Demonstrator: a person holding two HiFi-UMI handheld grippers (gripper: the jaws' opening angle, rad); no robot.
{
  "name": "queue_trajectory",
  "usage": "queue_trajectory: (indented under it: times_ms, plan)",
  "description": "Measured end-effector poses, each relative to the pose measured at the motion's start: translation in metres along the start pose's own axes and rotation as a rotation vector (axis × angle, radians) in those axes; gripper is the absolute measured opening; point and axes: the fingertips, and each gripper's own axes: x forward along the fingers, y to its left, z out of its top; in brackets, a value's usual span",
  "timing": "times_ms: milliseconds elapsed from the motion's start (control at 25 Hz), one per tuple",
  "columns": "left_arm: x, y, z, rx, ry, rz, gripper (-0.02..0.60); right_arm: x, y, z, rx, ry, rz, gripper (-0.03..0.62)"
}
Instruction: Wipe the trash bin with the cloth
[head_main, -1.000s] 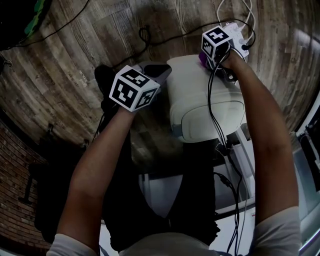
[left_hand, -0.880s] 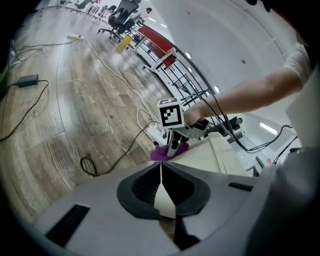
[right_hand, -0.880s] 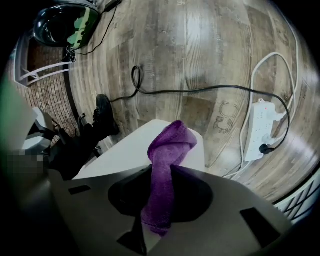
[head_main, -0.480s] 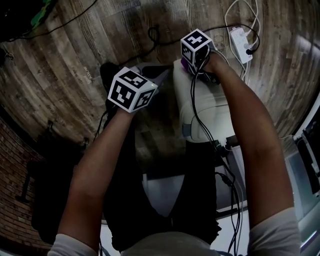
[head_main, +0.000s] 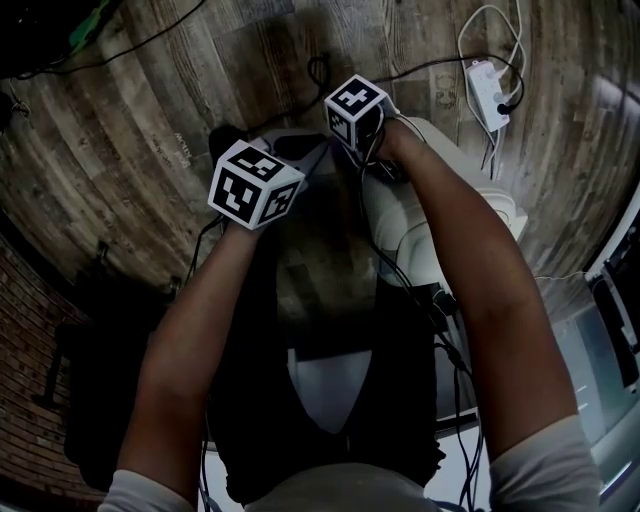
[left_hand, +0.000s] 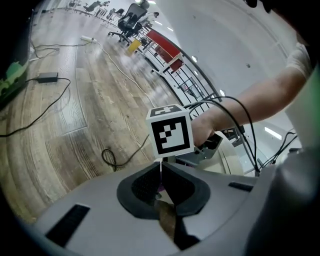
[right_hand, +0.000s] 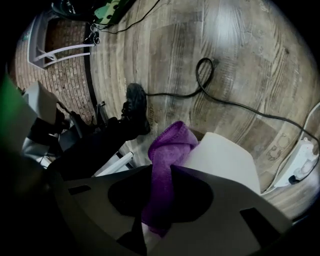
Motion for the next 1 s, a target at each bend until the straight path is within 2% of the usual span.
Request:
queue_trajectory:
  times_ms: [160, 280, 440, 640, 840, 1000]
  plan:
    - [-0.011, 0.011, -0.003, 0.001, 0.002, 0.016, 0.009, -0.001, 0.033, 0.02, 0.015, -0.078, 0.156, 0.092]
    - [-0.017, 0.019, -0.007, -0.006, 0.005, 0.031, 0.009, -0.012, 0.037, 0.031, 0.025, -0.142, 0.196, 0.092]
    - [-0.013, 0.019, -0.007, -0.011, 0.006, 0.033, 0.009, -0.03, 0.007, 0.029, 0.001, -0.159, 0.104, 0.092]
    - [0.012, 0.008, -0.003, -0.007, 0.007, 0.006, 0.009, -0.058, -0.053, 0.014, -0.023, -0.159, -0.045, 0.092]
    - [0.045, -0.002, 0.0, -0.008, 0.017, -0.019, 0.009, -0.081, -0.121, -0.012, -0.01, -0.151, -0.14, 0.092]
    - [0.069, -0.006, 0.002, 0.01, 0.046, -0.027, 0.009, -0.088, -0.177, -0.043, 0.024, -0.101, -0.203, 0.092]
